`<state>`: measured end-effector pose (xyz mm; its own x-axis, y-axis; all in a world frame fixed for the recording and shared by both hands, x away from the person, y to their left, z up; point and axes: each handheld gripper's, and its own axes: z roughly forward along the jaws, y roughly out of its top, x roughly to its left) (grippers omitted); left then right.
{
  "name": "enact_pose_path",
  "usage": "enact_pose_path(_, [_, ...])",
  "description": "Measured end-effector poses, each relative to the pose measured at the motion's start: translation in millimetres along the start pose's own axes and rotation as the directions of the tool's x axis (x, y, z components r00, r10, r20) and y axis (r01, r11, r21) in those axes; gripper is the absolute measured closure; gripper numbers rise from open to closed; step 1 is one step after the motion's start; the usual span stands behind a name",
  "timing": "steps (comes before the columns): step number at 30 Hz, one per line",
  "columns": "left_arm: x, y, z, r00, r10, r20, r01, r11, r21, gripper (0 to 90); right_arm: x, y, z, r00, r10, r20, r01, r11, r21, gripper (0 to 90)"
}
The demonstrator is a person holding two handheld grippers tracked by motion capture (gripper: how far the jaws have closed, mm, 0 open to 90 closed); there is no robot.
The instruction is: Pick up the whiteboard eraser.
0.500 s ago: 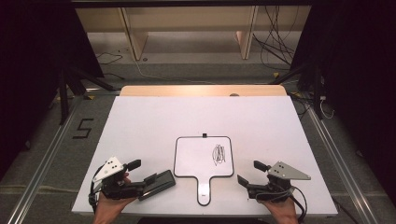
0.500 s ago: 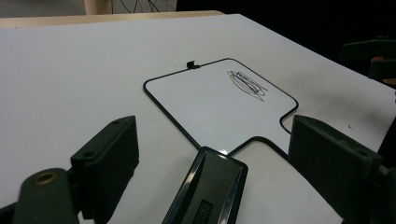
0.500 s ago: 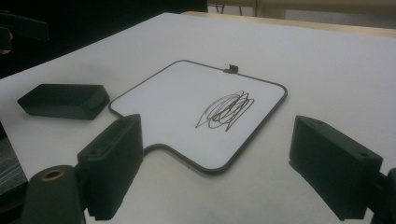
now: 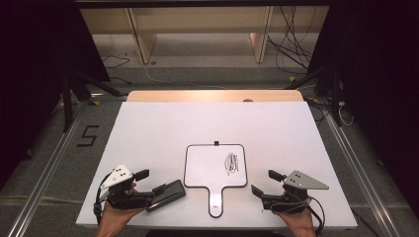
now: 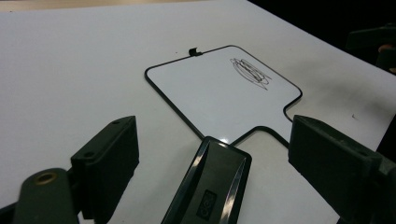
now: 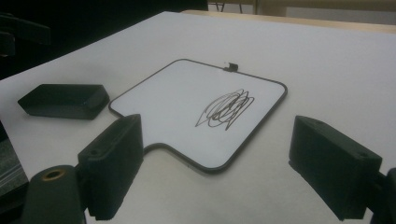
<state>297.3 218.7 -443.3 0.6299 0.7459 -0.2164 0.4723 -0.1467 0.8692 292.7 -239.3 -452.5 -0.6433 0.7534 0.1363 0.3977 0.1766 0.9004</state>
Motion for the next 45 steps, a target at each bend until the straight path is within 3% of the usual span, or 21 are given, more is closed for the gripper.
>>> enact_pose_path(7, [3.7,4.8,1.5,1.0,0.002,-0.005,-0.001,0.998,0.063,16.3,-0.3,-0.1,0.6,1.0,0.001,-0.002,-0.001,1.0,0.008,18.7])
enact_pose_path(10, [2.9,7.7,5.2,0.9997,0.022,-0.013,-0.02,0.9909,0.133,16.0,-0.2,-0.4,1.8,1.0,0.001,-0.005,-0.001,1.0,0.019,18.7])
enact_pose_path(15, [1.3,9.8,7.6,0.9993,0.035,-0.009,-0.033,0.9849,0.17,15.9,-0.5,-0.5,2.2,0.9999,-0.011,-0.005,0.011,1.0,0.025,18.8])
enact_pose_path(17, [1.3,11.7,8.4,0.999,0.042,-0.016,-0.038,0.9803,0.194,16.0,-0.8,-0.6,2.3,0.9999,-0.009,-0.006,0.009,1.0,0.028,18.8])
enact_pose_path(18, [1.2,13.4,9.6,0.9984,0.054,-0.018,-0.049,0.9746,0.219,16.0,-1.2,-0.8,2.5,1.0,-0.005,-0.007,0.005,1.0,0.03,18.8])
enact_pose_path(25, [1.9,14.5,12.7,0.9974,0.069,-0.021,-0.06,0.9595,0.275,16.0,-1.3,-1.4,4.2,0.9999,-0.007,-0.01,0.008,0.999,0.046,18.9])
enact_pose_path(27, [1.3,14.0,13.7,0.9958,0.086,-0.03,-0.074,0.9544,0.289,16.0,-1.3,-1.6,4.5,0.9999,-0.007,-0.012,0.008,0.999,0.048,18.9])
enact_pose_path(28, [0.2,13.5,14.5,0.9943,0.104,-0.021,-0.093,0.9484,0.303,16.0,-1.4,-1.7,4.7,0.9999,-0.009,-0.014,0.009,0.999,0.052,18.9])
enact_pose_path(29, [0.2,13.5,14.5,0.9943,0.104,-0.021,-0.093,0.9484,0.303,16.1,-1.4,-1.7,4.8,0.9999,-0.009,-0.015,0.009,0.999,0.053,19.0])
enact_pose_path(34, [-1.6,11.1,19.2,0.991,0.134,-0.002,-0.125,0.9308,0.344,16.1,-1.2,-1.7,5.1,0.9998,-0.01,-0.02,0.011,0.998,0.056,19.2])
enact_pose_path(45, [-9.9,8.8,34.7,0.9668,0.254,0.031,-0.238,0.8512,0.468,17.1,-1.5,-2.0,6.4,0.9996,-0.01,-0.027,0.012,0.998,0.065,19.3])
